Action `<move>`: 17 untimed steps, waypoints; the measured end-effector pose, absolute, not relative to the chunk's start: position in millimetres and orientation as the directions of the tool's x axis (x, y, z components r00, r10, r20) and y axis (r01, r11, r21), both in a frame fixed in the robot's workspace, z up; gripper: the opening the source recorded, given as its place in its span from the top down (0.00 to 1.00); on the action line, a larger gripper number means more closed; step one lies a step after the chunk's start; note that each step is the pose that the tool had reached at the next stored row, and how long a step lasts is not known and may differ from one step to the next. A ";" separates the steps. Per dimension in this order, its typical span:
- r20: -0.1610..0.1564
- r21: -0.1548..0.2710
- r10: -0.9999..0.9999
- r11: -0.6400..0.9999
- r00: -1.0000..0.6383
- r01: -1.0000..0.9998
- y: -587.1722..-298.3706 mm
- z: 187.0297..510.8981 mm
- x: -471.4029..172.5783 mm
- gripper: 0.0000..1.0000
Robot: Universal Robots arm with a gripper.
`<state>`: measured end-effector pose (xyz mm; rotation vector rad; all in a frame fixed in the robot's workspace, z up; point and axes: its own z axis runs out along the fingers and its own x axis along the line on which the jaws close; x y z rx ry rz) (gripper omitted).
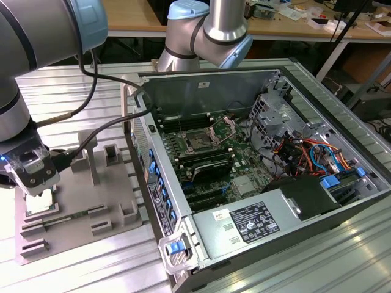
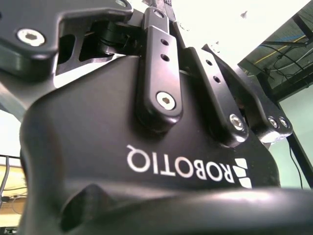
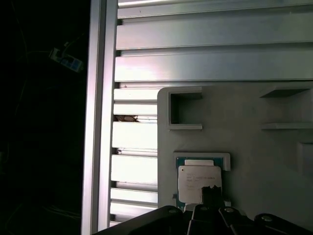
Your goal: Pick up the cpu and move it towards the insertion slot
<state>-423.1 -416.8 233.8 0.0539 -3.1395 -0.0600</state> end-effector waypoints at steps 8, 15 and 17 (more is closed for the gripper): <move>0.000 0.038 -0.034 0.999 -0.999 -0.034 -416.8 230.0 -425.7 0.89; 0.001 0.038 -0.034 0.999 -0.999 -0.034 -416.8 227.6 -426.8 0.89; 0.001 0.038 -0.034 0.999 -0.999 -0.034 -416.8 227.2 -426.9 0.89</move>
